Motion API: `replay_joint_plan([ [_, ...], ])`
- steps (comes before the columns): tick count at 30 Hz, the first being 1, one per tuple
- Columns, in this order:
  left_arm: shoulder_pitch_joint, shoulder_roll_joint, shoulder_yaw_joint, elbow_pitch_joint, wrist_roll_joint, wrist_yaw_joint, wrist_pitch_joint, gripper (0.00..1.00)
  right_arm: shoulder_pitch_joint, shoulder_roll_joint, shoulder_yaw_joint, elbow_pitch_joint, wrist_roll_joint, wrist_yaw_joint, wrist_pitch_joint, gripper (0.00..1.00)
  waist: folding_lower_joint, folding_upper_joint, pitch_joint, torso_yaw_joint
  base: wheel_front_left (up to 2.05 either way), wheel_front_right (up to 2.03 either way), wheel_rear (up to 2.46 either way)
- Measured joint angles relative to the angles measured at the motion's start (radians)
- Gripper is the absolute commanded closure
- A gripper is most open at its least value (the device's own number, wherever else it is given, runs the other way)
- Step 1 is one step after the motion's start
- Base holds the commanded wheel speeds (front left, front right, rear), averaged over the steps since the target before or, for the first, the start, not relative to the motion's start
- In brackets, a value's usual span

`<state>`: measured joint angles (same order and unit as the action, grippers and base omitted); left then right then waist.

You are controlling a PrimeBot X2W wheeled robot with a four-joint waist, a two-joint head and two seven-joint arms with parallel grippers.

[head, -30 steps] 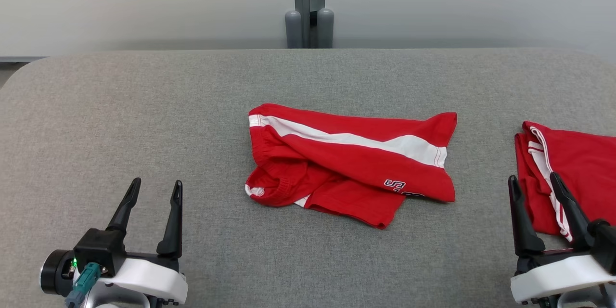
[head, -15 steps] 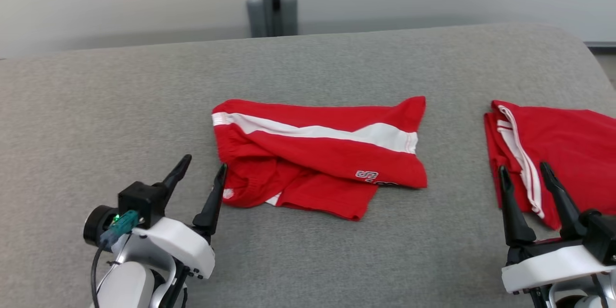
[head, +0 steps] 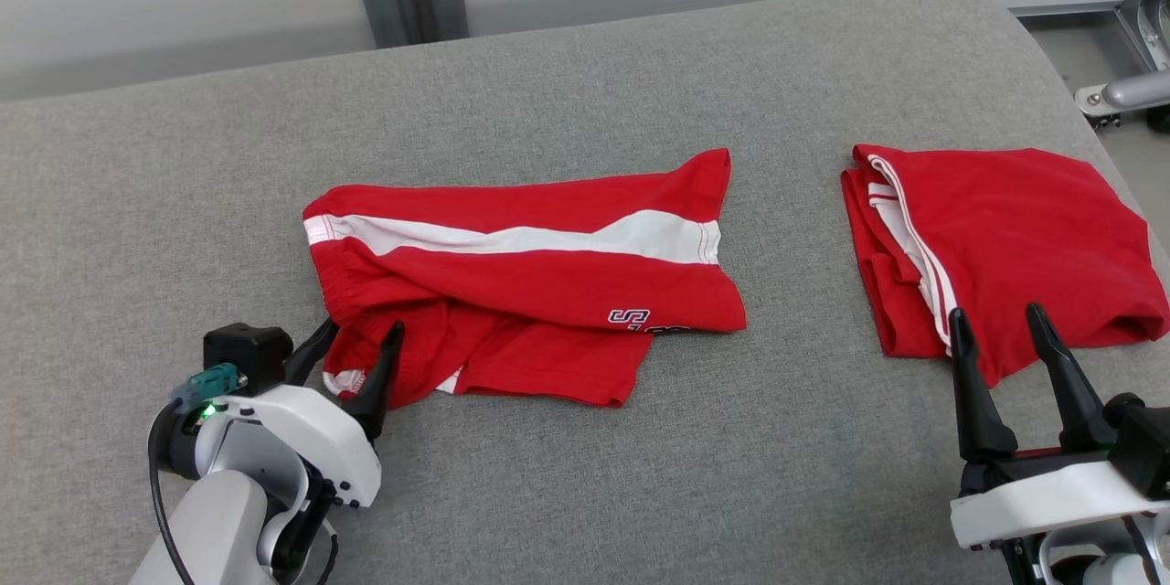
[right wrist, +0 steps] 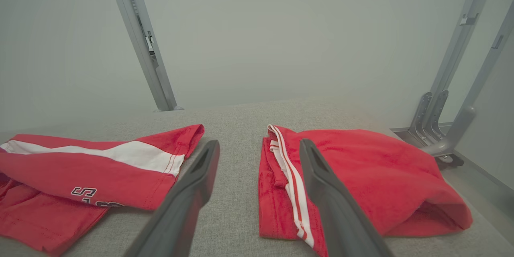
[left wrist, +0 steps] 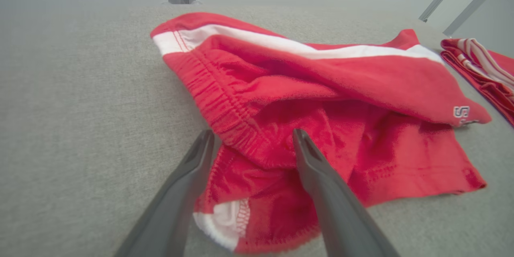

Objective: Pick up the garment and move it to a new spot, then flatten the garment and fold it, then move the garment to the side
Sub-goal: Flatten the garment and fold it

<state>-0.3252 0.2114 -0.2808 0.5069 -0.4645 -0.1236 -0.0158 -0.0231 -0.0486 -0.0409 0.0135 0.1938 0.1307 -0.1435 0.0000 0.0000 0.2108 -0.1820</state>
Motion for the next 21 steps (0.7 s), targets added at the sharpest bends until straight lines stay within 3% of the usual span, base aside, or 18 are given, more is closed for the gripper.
replay_joint_plan([
  [1, -0.011, 0.003, -0.007, 0.013, -0.005, 0.000, 0.001, 0.00, -0.004, 0.000, 0.003, 0.002, 0.002, 0.000, -0.001, 0.00, 0.0000, 0.0000, 0.003, -0.003, 0.00, 0.00, 0.00],
  [2, -0.017, 0.004, -0.011, 0.021, -0.017, -0.001, -0.002, 0.15, -0.008, 0.000, 0.005, 0.004, 0.007, 0.000, -0.003, 0.00, 0.0000, 0.0000, 0.006, -0.004, 0.00, 0.00, 0.00],
  [3, -0.024, 0.005, -0.022, 0.030, -0.028, -0.003, 0.002, 0.55, -0.010, 0.000, 0.007, 0.005, 0.009, 0.000, -0.004, 0.00, 0.0000, 0.0000, 0.009, -0.005, 0.00, 0.00, 0.00],
  [4, -0.030, 0.009, -0.037, 0.039, -0.030, -0.004, 0.007, 0.82, -0.010, 0.000, 0.010, 0.007, 0.010, 0.000, -0.005, 0.00, 0.0000, 0.0000, 0.012, -0.006, 0.00, 0.00, 0.00],
  [5, -0.032, 0.013, -0.047, 0.042, -0.039, -0.005, 0.005, 1.00, -0.010, 0.000, 0.011, 0.008, 0.010, 0.000, -0.007, 0.00, 0.0000, 0.0000, 0.014, -0.008, 0.00, 0.00, 0.00],
  [21, 0.096, 0.110, -0.210, -0.096, -0.131, -0.007, 0.025, 1.00, -0.012, 0.001, -0.018, 0.022, 0.019, 0.000, 0.002, 0.00, 0.0000, 0.0000, 0.023, 0.070, 0.00, 0.00, 0.00],
])
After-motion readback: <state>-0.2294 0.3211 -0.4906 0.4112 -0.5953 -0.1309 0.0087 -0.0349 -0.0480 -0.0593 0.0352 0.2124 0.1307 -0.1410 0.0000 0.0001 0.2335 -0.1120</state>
